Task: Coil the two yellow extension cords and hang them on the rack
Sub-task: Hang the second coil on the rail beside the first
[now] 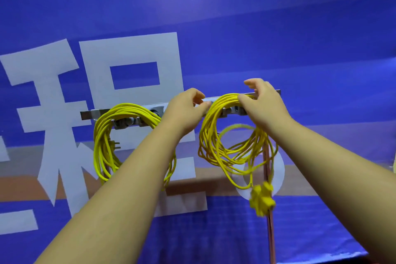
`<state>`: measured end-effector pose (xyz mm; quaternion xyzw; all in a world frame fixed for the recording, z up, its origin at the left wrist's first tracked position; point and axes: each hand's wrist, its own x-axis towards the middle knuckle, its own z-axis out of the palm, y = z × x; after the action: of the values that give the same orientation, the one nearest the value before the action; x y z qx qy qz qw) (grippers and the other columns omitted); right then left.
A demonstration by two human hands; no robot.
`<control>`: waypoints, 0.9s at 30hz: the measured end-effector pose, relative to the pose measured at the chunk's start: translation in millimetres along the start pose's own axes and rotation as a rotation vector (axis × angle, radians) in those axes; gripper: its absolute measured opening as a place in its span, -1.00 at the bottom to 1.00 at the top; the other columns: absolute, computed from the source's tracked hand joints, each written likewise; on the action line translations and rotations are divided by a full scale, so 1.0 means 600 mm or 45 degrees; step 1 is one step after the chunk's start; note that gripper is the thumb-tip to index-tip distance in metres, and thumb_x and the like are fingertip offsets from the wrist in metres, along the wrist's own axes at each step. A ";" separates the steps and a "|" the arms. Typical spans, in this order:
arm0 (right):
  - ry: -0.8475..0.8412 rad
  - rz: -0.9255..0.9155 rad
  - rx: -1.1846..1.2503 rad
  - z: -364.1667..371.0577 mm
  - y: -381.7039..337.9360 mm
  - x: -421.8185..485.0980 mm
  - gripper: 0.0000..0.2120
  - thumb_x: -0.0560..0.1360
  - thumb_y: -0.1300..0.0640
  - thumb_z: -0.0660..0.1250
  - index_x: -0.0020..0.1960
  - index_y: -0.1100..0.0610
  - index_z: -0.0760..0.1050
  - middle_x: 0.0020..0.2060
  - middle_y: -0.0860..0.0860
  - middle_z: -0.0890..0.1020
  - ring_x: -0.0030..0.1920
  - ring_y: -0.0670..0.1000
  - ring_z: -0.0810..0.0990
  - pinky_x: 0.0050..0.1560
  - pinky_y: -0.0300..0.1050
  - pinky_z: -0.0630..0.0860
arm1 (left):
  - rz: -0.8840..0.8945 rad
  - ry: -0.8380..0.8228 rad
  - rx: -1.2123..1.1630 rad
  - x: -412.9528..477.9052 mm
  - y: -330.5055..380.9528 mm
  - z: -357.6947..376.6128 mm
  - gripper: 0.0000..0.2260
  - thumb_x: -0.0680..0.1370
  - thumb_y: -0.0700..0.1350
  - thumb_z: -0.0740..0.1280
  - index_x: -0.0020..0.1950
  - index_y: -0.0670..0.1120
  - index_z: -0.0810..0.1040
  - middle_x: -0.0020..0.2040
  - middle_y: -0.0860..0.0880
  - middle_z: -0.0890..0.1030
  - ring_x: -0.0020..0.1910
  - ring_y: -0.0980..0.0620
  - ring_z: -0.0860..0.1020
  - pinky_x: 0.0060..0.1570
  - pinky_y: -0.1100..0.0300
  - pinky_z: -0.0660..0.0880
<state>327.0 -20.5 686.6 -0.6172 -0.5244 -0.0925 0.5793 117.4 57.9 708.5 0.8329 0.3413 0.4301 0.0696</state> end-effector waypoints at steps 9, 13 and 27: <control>-0.164 -0.086 -0.042 0.076 -0.096 0.131 -0.80 0.60 -0.03 0.32 0.09 0.03 0.66 -0.06 -0.07 0.71 0.02 0.03 0.65 -0.03 -0.09 0.48 | -0.202 0.046 -0.367 0.057 -0.063 -0.073 -0.84 0.64 -0.13 0.32 0.03 -0.03 0.70 -0.12 0.03 0.75 -0.04 0.03 0.71 0.04 0.08 0.64; -0.091 -0.106 0.003 0.098 -0.093 0.169 -0.82 0.58 -0.01 0.31 0.00 0.04 0.65 -0.22 -0.10 0.67 -0.14 -0.04 0.61 -0.22 -0.14 0.43 | -0.132 0.047 -0.326 0.088 -0.073 -0.062 -0.84 0.65 -0.13 0.31 0.03 -0.01 0.70 -0.12 0.05 0.74 -0.10 0.11 0.68 -0.09 0.22 0.62; 0.021 -0.463 -0.135 0.102 -0.048 0.050 -0.82 0.58 0.07 0.28 0.01 0.04 0.66 0.00 -0.05 0.70 0.10 0.03 0.62 0.17 0.06 0.53 | 0.146 0.173 0.098 0.044 -0.062 -0.004 -0.85 0.60 -0.08 0.28 0.02 0.07 0.65 -0.10 0.12 0.69 -0.09 0.10 0.62 -0.10 0.14 0.55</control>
<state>288.1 38.7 707.1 -0.5410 -0.6169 -0.2282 0.5241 106.8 102.3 712.3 0.8220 0.3134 0.4753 -0.0103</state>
